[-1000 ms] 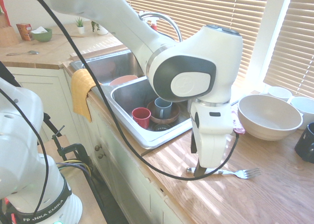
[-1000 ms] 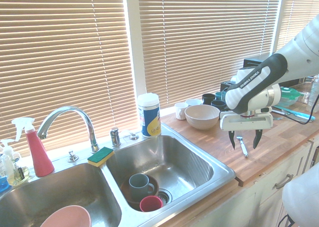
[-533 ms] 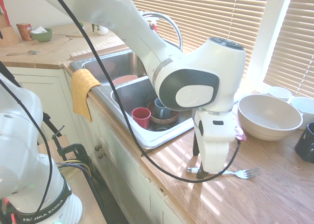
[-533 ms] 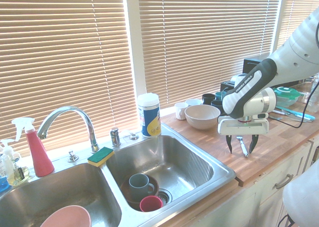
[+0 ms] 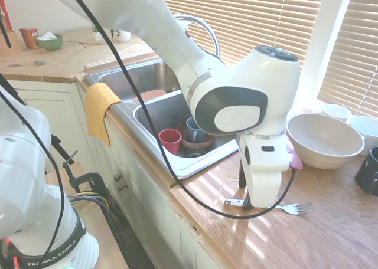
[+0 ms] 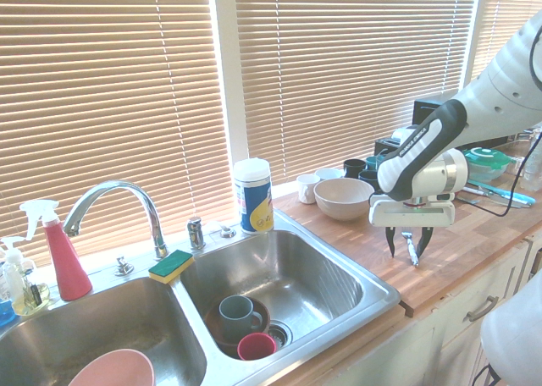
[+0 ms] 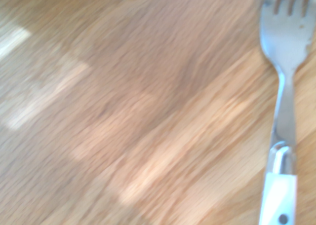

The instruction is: Put the fork into the sink

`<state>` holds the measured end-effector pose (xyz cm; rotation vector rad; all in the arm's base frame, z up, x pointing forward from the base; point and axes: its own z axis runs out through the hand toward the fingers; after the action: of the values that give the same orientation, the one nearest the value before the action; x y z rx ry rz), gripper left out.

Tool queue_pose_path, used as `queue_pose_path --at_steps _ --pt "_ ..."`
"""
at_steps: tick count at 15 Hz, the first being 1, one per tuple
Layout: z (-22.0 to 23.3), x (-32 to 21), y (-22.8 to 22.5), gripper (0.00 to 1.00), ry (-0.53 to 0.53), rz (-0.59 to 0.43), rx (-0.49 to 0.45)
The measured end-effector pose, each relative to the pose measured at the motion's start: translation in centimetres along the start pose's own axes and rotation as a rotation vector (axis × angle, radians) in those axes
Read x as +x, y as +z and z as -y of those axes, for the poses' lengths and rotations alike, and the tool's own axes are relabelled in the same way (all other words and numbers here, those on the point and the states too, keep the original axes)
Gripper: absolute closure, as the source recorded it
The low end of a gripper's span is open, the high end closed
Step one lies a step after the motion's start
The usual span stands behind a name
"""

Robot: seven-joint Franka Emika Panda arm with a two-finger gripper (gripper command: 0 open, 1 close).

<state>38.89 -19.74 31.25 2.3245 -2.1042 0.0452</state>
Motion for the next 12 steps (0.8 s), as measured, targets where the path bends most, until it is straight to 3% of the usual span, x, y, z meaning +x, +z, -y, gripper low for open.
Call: queue_pose_path --at_steps 12 --pt "0.03 0.49 -0.02 1.0 0.025 0.008 0.04"
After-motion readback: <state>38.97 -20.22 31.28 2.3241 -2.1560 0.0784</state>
